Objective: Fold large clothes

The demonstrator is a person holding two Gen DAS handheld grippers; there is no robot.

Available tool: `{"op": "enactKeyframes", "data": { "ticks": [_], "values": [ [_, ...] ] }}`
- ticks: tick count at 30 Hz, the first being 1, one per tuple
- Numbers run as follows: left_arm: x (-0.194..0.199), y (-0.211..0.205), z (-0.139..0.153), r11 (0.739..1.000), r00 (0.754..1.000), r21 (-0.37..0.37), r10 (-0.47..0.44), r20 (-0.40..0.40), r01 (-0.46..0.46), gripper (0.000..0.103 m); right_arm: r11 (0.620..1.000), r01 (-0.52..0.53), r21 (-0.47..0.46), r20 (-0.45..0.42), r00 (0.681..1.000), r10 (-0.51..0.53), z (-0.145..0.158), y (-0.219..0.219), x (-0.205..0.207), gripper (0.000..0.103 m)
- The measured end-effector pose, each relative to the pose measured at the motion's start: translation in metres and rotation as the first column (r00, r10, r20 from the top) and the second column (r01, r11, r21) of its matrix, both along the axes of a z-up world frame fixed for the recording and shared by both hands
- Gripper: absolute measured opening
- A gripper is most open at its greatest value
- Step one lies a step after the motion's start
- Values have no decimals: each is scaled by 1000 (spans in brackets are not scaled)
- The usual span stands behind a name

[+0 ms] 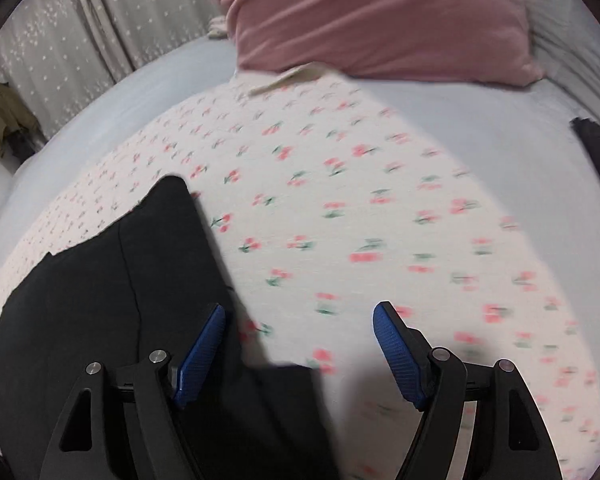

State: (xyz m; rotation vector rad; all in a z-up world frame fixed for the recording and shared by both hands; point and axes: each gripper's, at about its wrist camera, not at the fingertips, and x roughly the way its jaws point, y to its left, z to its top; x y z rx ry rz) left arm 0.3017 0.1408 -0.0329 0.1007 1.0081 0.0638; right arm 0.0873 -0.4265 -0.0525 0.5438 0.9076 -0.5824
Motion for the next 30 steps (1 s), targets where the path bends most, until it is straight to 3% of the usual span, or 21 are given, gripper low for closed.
{"op": "enactKeyframes", "data": {
  "ticks": [3, 6, 8, 11, 16, 18, 22, 25, 30],
  "values": [
    [-37, -25, 25, 995, 993, -23, -96, 66, 97, 73, 995, -63, -79, 41, 997, 66, 28, 29, -19, 78],
    [-74, -57, 46, 976, 976, -97, -187, 110, 197, 79, 986, -155, -64, 90, 983, 161, 45, 62, -22, 79],
    [-102, -78, 50, 955, 965, -157, -234, 115, 250, 82, 971, -230, -58, 102, 967, 235, 52, 103, -25, 79],
    [-129, -95, 43, 939, 957, -188, -273, 100, 287, 82, 943, -325, -70, 77, 941, 330, 47, 164, -36, 79],
    [-165, -92, 9, 946, 972, -224, -236, 18, 234, 82, 935, -353, -21, 24, 935, 354, 11, 207, -61, 79],
    [-175, -77, 0, 956, 978, -205, -206, 35, 208, 82, 936, -347, -56, 26, 937, 349, 7, 213, -75, 79],
    [-186, -42, 3, 976, 992, -180, -116, 49, 123, 82, 942, -325, -86, 27, 944, 328, 7, 208, -100, 79],
    [-198, -22, 8, 971, 992, -207, -106, 63, 117, 82, 943, -318, -96, 18, 947, 321, 8, 204, -115, 79],
    [-225, -12, 24, 982, 996, -177, -56, 74, 68, 83, 956, -283, -79, 42, 957, 287, 22, 202, -133, 79]
  ]
}}
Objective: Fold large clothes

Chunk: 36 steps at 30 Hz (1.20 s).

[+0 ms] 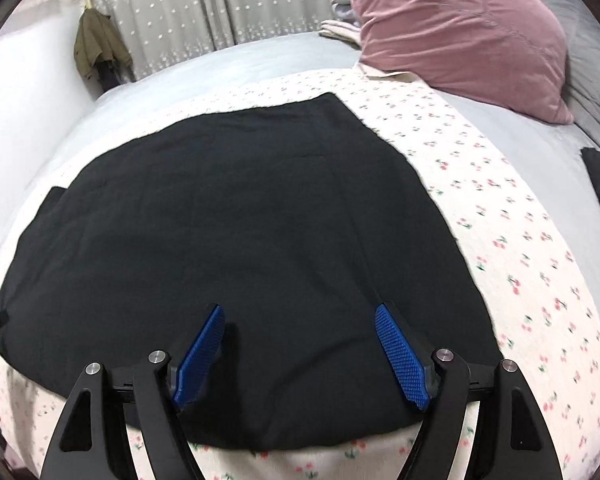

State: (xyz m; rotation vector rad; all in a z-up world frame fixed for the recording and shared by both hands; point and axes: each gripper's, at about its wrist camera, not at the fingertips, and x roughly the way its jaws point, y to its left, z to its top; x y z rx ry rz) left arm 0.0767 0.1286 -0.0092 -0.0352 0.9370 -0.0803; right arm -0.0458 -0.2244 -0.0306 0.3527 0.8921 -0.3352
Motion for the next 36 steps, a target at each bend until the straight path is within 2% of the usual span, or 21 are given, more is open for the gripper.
{"op": "enactKeyframes", "data": {
  "ticks": [2, 4, 7, 14, 17, 19, 22, 28, 30, 33, 36],
  "values": [
    [-8, 5, 6, 998, 1000, -61, -5, -7, 5, 87, 1000, 0, -21, 8, 1000, 0, 7, 2, -5, 79],
    [-14, 9, 9, 992, 999, -125, -17, -30, 13, 97, 998, -22, -52, 31, 999, 24, 16, 12, -12, 79],
    [-26, 11, 11, 980, 998, -195, -38, -58, 26, 98, 995, -53, -82, 40, 998, 57, 22, 18, -17, 80],
    [-49, -1, 8, 981, 993, -183, -86, -79, 70, 99, 989, -121, -82, 19, 992, 123, 16, 26, -11, 81],
    [-49, -3, -3, 971, 985, -226, -109, -133, 77, 99, 988, -146, -56, 7, 989, 147, 12, 33, -8, 83],
    [-48, -2, -11, 962, 979, -265, -107, -171, 59, 99, 986, -168, -11, -10, 986, 168, 8, 33, -4, 84],
    [-45, 2, -19, 958, 976, -286, -80, -202, 20, 100, 983, -181, 39, -23, 983, 182, 3, 35, -3, 85],
    [-39, 17, -28, 945, 976, -319, 0, -217, -71, 100, 984, -176, 34, -35, 984, 177, -1, 40, 1, 95],
    [-38, 20, -29, 936, 977, -342, 12, -213, -86, 102, 983, -182, 27, -40, 982, 183, -3, 44, 3, 99],
    [-39, 24, -31, 900, 984, -426, 13, -180, -90, 102, 982, -190, 18, -46, 981, 191, -4, 48, 7, 100],
    [-37, 22, -38, 878, 984, -468, 16, -178, -99, 102, 982, -190, 1, -45, 981, 190, -4, 52, 10, 100]
  ]
}}
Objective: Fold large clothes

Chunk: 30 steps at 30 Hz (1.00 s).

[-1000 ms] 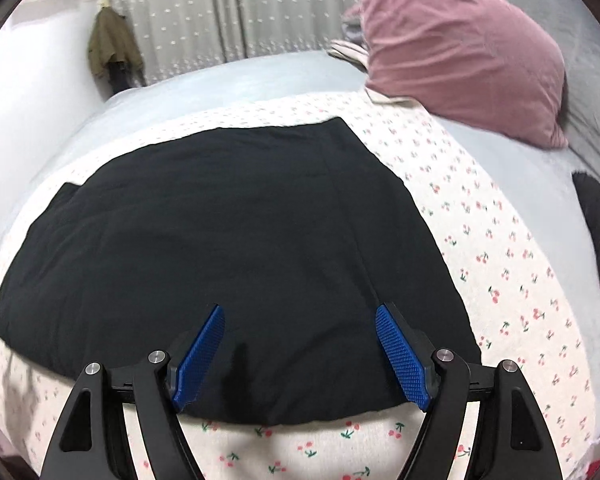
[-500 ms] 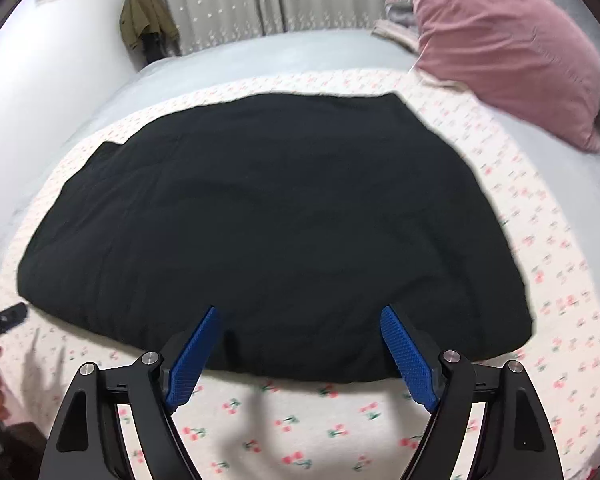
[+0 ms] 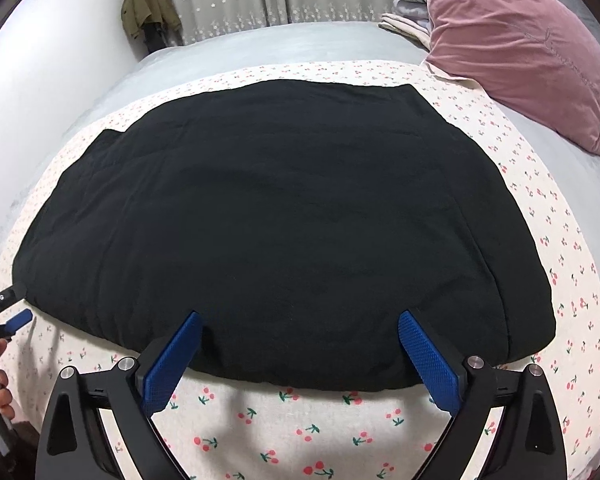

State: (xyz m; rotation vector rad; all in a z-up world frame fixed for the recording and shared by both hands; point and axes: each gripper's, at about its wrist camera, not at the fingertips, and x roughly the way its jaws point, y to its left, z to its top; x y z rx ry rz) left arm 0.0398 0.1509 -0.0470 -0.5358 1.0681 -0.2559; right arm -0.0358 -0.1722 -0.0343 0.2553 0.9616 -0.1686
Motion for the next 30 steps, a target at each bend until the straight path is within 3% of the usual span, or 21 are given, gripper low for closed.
{"op": "enactKeyframes", "data": {
  "ticks": [2, 12, 22, 24, 27, 30],
  "values": [
    [3, 0, -11, 999, 999, -36, 29, -21, -30, 102, 1000, -1, -3, -1, 1000, 1, 0, 2, 2, 100],
    [15, 4, -16, 982, 985, -99, 163, 50, -158, 102, 999, -22, -34, -15, 1000, 22, -4, 11, 11, 100],
    [41, 7, -19, 944, 938, -142, 318, 135, -299, 101, 1000, 1, -24, 10, 1000, 0, -6, 14, 16, 100],
    [43, 9, -19, 931, 925, -142, 356, 133, -337, 92, 1000, 10, -20, 20, 1000, -10, -6, 13, 17, 100],
    [47, 19, -22, 903, 902, -150, 420, 103, -403, 63, 1000, 23, -20, 35, 999, -23, -6, 13, 20, 100],
    [55, 27, -23, 895, 901, -190, 425, 87, -404, 42, 999, 37, -20, 51, 998, -35, -5, 15, 22, 100]
  ]
}}
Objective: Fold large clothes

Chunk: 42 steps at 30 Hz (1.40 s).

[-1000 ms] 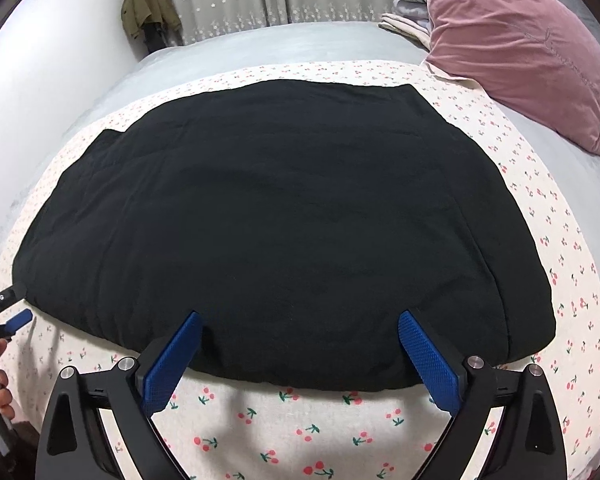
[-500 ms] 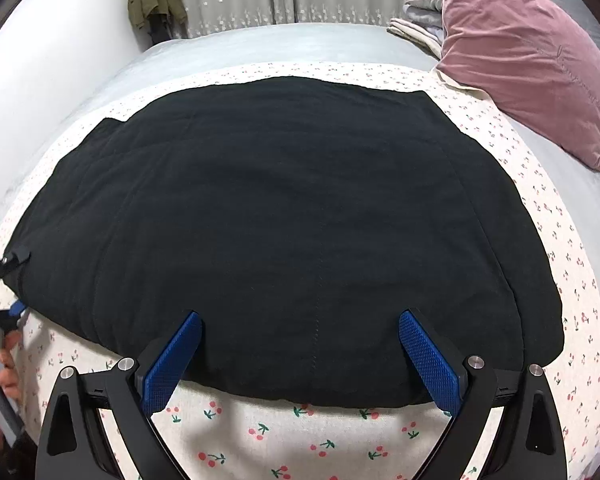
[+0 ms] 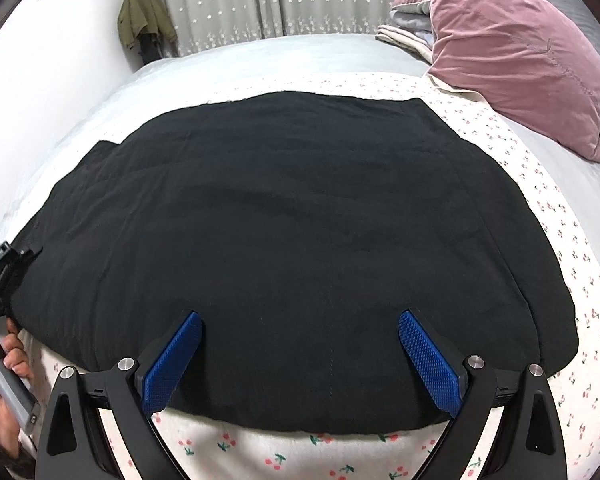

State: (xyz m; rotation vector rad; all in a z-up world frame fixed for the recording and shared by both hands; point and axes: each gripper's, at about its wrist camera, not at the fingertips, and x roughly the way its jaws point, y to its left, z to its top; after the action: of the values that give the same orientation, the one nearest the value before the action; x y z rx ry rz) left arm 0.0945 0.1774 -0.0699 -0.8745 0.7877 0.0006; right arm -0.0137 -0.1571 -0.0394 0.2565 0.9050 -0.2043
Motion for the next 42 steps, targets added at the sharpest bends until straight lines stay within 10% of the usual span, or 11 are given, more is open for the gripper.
{"op": "enactKeyframes", "data": {
  "ticks": [4, 14, 24, 34, 42],
  "values": [
    [-1, 6, 21, 998, 997, -35, -40, 68, 42, 25, 1000, 10, 9, 36, 999, -11, 7, 3, 4, 100],
    [-24, 41, 70, 998, 982, 60, -36, 185, 26, 24, 989, -113, -98, 145, 981, 127, 30, 60, 10, 100],
    [-36, 40, 90, 984, 970, 176, -28, 243, -16, 24, 916, -356, -187, 47, 928, 370, 1, 147, 26, 100],
    [-60, -65, 159, 916, 806, 364, -339, 486, 166, 24, 918, -392, 53, 26, 920, 391, -10, 105, 38, 102],
    [-62, -172, 146, 764, 666, 516, -620, 415, 389, 24, 953, -238, 186, 99, 970, 223, 12, 24, 4, 102]
  ]
}}
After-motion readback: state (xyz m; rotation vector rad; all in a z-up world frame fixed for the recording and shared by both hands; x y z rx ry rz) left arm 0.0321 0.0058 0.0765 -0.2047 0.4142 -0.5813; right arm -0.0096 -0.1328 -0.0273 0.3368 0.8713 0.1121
